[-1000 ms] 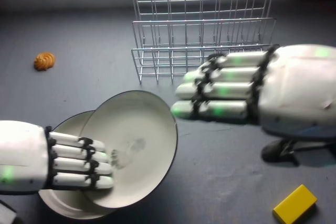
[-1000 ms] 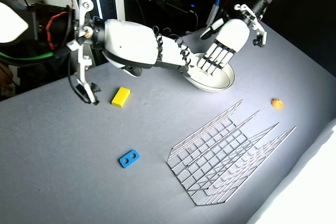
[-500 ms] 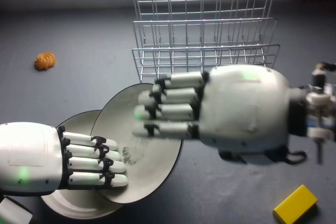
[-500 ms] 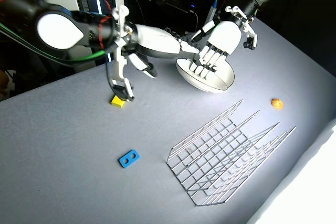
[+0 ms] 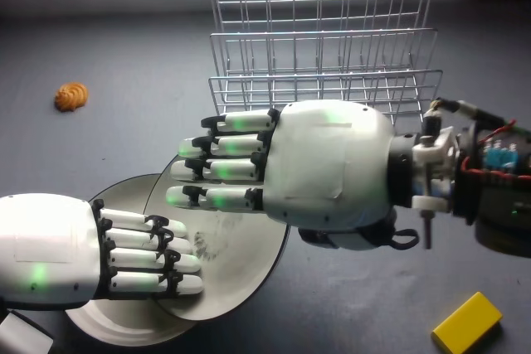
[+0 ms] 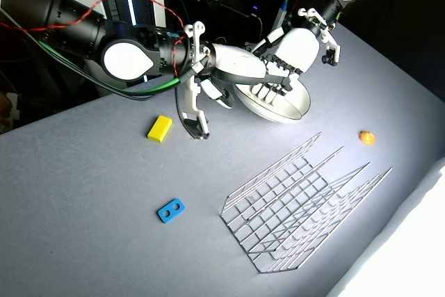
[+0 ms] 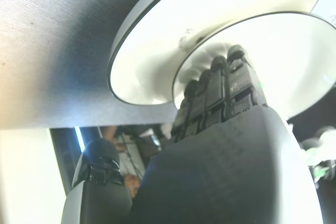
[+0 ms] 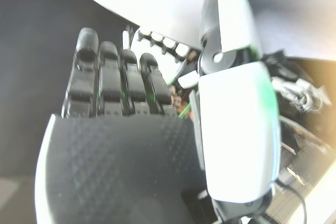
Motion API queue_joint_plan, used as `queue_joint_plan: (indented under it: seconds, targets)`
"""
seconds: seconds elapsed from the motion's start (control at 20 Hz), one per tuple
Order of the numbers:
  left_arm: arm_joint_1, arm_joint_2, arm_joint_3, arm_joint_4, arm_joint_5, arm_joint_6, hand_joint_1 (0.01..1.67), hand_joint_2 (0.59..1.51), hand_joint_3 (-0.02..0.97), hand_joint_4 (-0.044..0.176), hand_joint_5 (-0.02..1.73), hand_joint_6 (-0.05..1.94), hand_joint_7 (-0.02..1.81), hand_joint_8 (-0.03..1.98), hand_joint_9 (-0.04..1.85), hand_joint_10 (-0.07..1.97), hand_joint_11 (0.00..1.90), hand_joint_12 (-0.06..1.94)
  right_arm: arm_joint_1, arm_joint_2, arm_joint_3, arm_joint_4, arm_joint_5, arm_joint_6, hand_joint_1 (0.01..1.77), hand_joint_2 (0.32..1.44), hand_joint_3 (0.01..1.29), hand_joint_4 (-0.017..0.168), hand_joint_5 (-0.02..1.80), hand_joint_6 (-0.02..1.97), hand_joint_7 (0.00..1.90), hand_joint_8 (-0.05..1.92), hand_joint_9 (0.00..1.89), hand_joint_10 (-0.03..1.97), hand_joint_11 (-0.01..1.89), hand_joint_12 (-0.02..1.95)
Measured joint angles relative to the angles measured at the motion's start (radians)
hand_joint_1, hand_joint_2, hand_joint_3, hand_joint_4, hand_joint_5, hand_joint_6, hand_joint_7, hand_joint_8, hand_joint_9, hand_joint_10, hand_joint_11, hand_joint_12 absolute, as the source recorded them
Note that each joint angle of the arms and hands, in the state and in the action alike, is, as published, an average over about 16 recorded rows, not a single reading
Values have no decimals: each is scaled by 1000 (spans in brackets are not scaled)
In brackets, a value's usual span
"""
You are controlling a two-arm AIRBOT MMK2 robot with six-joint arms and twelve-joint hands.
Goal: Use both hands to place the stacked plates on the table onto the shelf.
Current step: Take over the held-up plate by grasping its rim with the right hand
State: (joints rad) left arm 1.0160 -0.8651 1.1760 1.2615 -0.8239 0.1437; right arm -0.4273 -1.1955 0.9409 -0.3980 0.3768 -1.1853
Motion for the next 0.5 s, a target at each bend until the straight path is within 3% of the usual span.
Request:
queue_joint_plan:
  seconds: [0.25,0.5]
  targets:
    - [2,-1,0,-8,0,0,15,1144,22,-1,3,-11,-11,-20,16,-1,16,-9,-10,-56,52,22,-3,-28,1169,1027,14,-1,201,18,199,12,189,9,31,672]
    - [5,-3,0,-17,-1,0,15,1145,21,-1,3,-10,-11,-20,16,-4,16,-9,-16,-92,86,37,6,-51,1154,1034,14,-3,429,111,457,57,453,25,168,866]
